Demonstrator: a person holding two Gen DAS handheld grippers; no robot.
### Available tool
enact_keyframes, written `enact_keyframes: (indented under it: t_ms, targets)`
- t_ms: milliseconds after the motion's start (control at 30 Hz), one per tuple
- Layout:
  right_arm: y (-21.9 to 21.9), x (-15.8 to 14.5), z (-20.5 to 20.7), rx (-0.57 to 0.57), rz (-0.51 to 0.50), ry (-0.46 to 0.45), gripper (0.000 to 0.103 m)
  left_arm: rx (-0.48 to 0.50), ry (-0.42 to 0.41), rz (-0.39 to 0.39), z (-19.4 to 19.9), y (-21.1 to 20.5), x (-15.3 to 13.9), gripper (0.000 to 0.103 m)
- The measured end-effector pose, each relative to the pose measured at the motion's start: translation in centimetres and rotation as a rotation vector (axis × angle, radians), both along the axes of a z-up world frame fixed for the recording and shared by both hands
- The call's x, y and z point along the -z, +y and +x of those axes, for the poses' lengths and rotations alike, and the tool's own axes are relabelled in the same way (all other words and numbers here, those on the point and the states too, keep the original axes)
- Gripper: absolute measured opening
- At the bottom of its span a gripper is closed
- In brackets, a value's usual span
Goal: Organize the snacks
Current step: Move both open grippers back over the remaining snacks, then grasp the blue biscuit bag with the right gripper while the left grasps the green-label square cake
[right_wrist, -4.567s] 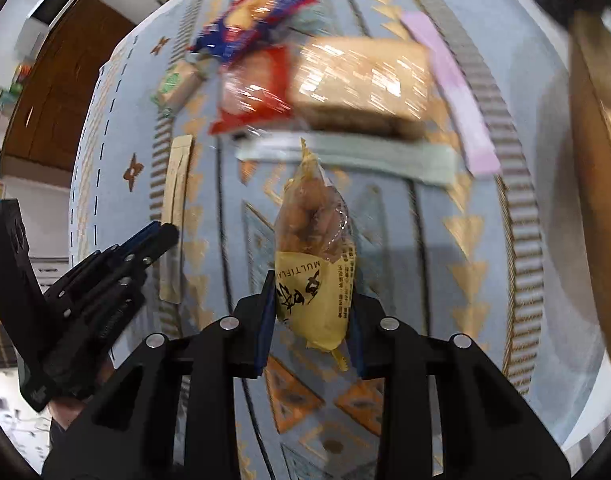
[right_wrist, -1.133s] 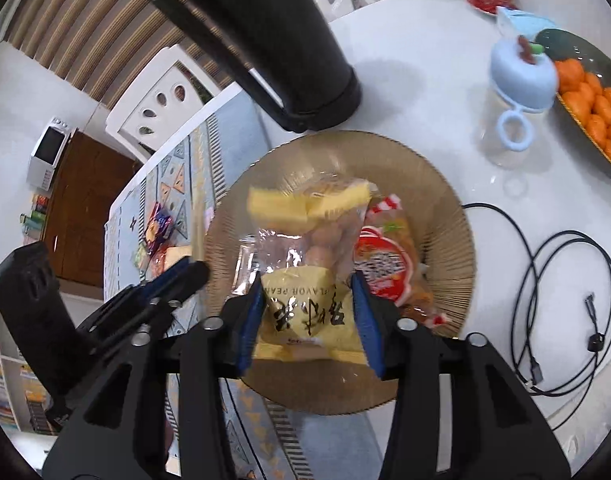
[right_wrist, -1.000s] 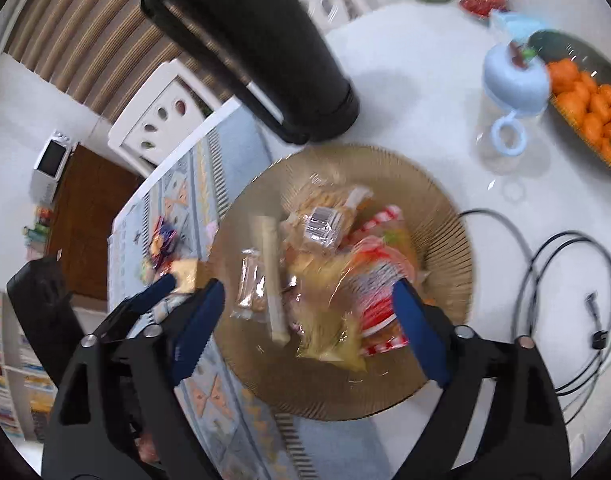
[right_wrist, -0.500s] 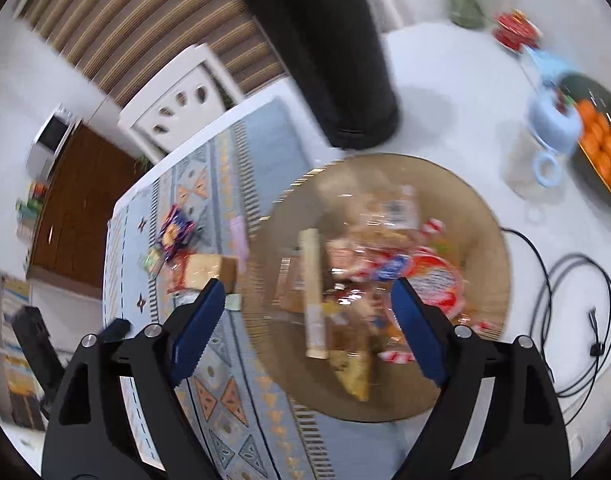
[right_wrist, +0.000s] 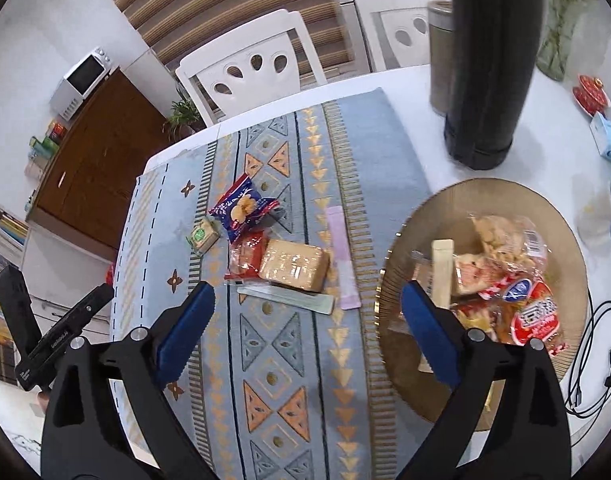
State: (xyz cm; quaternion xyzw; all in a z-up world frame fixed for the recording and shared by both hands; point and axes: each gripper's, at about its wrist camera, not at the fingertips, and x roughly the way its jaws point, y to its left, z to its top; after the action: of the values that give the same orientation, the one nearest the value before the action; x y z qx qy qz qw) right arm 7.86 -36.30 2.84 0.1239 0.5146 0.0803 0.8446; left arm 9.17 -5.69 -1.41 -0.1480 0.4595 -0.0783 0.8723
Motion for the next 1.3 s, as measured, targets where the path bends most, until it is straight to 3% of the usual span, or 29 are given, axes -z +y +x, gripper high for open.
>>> enact_keyframes:
  t_ms: [300,600,767,867,967,1067,1300]
  targets:
    - [4.3,1.9,0.7,0.006,-0.067,0.048,0.095,0.181,0.025,-0.042,2.4,-0.5,2.2,0.078]
    - [8.2,2.5,1.5,-0.057,-0.201,0.042,0.095,0.228,-0.008,-0.074,5.3,-1.3,2.0,0.08]
    - [9.1,3.5,4.8,-0.1,-0.173,0.049,0.095,0.175,0.014,-0.093,7.9,0.0,3.6,0.08]
    - [10.1,4.8,7.9,-0.159,-0.12,0.085,0.095,0.249,0.079,-0.094,10.2,0.3,6.0,0.087]
    - [12.2,6.6,11.7,-0.261,-0.126,0.116,0.096,0.291,0.129,-0.031,12.6,0.7,8.6,0.087]
    - [14.3,8.2,14.8,-0.339,-0.218,0.113,0.096,0.318,0.161,0.053,14.3,0.5,10.4,0.087]
    - [16.9,12.3,18.8,-0.448,-0.287,0.152,0.097,0.365,0.203,0.091,16.5,-0.3,13.4,0.087]
